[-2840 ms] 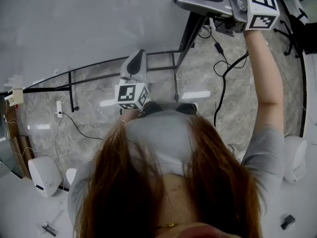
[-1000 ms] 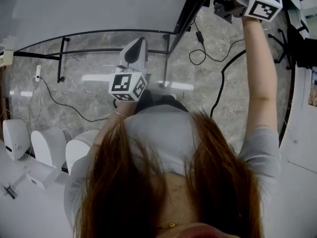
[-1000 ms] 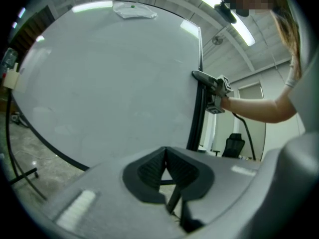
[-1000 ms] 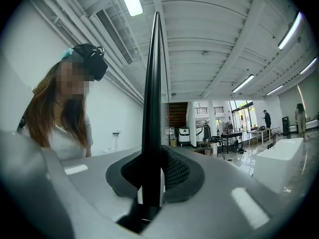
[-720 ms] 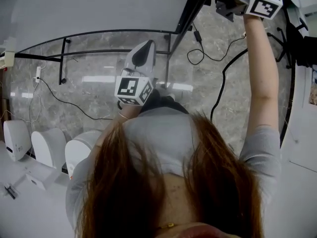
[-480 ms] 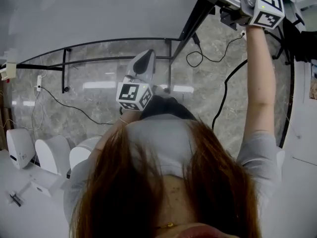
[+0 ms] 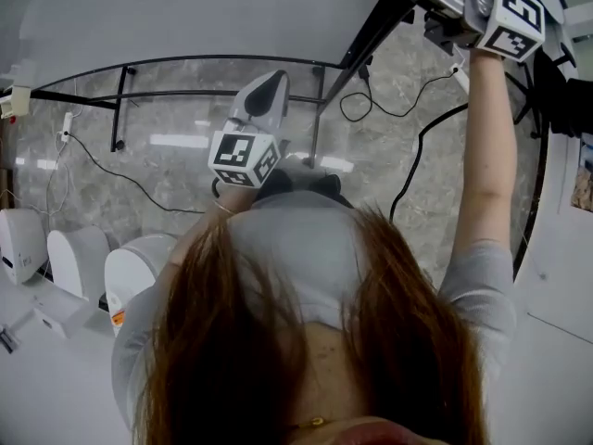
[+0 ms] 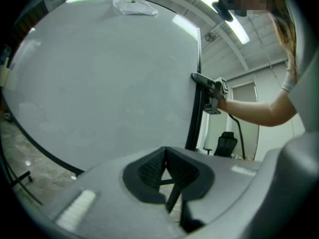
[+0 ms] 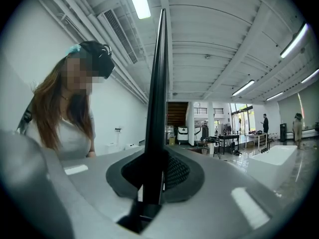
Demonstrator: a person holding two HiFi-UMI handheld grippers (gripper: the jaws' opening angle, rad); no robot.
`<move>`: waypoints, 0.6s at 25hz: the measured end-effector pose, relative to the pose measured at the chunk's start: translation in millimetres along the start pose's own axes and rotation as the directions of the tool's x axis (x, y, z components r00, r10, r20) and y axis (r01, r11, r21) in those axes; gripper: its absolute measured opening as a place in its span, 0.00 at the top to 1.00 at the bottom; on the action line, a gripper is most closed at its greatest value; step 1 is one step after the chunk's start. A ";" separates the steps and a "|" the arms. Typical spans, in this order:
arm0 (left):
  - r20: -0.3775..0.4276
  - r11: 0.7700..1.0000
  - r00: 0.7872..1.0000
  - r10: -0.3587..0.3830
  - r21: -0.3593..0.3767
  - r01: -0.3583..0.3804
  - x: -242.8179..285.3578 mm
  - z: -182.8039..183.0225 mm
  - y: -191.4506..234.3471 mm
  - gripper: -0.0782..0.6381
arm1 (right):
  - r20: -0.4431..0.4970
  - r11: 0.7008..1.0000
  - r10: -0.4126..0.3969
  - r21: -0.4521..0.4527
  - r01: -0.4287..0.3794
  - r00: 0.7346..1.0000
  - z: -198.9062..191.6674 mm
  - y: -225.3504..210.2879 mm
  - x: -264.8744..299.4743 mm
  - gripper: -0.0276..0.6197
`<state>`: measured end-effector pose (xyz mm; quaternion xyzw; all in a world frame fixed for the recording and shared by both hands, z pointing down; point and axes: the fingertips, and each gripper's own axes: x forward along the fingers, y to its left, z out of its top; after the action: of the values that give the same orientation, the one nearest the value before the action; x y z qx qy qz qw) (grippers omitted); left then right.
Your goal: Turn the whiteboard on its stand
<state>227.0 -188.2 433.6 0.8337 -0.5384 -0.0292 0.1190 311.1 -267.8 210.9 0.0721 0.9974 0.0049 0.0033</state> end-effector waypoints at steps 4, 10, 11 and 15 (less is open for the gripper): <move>-0.012 1.000 1.000 0.005 -0.004 -0.005 0.6 -6.9 -6.4 0.89 | 0.008 0.999 0.032 -0.012 -0.032 0.999 3.3 2.5 3.3 0.88; -0.018 0.998 0.999 0.040 -0.039 -0.041 -1.8 -17.8 -8.2 0.89 | 0.013 0.999 0.042 -0.015 -0.042 0.999 4.0 4.2 -0.3 0.88; -0.022 0.998 0.999 0.043 -0.046 -0.044 -0.7 -20.9 -12.3 0.89 | 0.015 0.999 0.047 -0.016 -0.047 0.999 4.7 5.5 -2.7 0.88; -0.044 0.999 0.999 0.029 -0.035 -0.031 0.5 -24.6 -24.3 0.89 | 0.033 0.999 0.050 -0.003 -0.050 0.998 8.9 6.8 -8.1 0.88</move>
<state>253.3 -175.0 451.9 0.8238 -0.5474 -0.0188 0.1460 320.2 -262.1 202.1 0.0969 0.9951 0.0049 0.0198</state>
